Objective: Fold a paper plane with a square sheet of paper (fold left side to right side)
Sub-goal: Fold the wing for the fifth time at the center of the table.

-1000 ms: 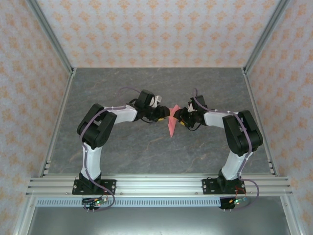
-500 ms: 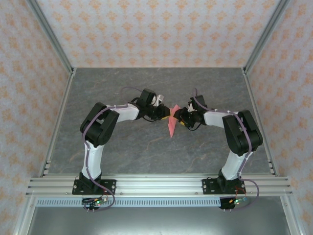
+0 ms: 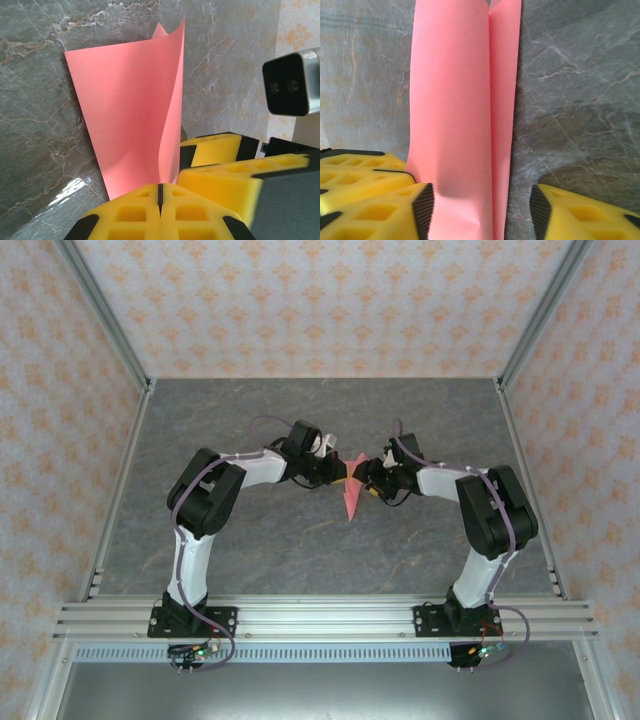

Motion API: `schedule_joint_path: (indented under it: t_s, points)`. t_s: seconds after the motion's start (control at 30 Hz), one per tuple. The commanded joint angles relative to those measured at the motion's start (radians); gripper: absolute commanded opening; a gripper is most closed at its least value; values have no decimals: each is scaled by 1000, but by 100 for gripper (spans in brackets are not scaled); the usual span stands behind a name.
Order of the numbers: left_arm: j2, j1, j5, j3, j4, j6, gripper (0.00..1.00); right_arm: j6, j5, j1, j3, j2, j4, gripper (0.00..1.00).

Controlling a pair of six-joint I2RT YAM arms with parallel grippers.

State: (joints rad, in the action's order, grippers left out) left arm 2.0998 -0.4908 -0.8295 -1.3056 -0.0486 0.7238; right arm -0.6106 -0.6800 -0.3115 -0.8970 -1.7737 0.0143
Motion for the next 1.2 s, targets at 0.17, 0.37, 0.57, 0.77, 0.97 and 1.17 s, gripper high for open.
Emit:
schedule_joint_path:
  t_s: [0.17, 0.37, 0.57, 0.77, 0.97, 1.17]
  points:
    - [9, -3, 17, -37, 58, -56, 0, 14, 0, 56, -105, 16, -27, 72]
    - [5, -4, 18, -34, 60, -63, 0, -28, 19, 54, -195, -49, -30, 81]
    - [6, -3, 21, -33, 59, -63, 0, -35, 19, 44, -266, -125, -66, 85]
    - [5, -3, 21, -32, 60, -64, 0, -32, 9, 31, -295, -165, -73, 85]
    - [6, -4, 22, -35, 61, -66, 0, -31, 18, 25, -301, -185, -84, 85]
    - [12, -3, 29, -50, 77, -84, 0, -19, 36, 19, -304, -203, -121, 84]
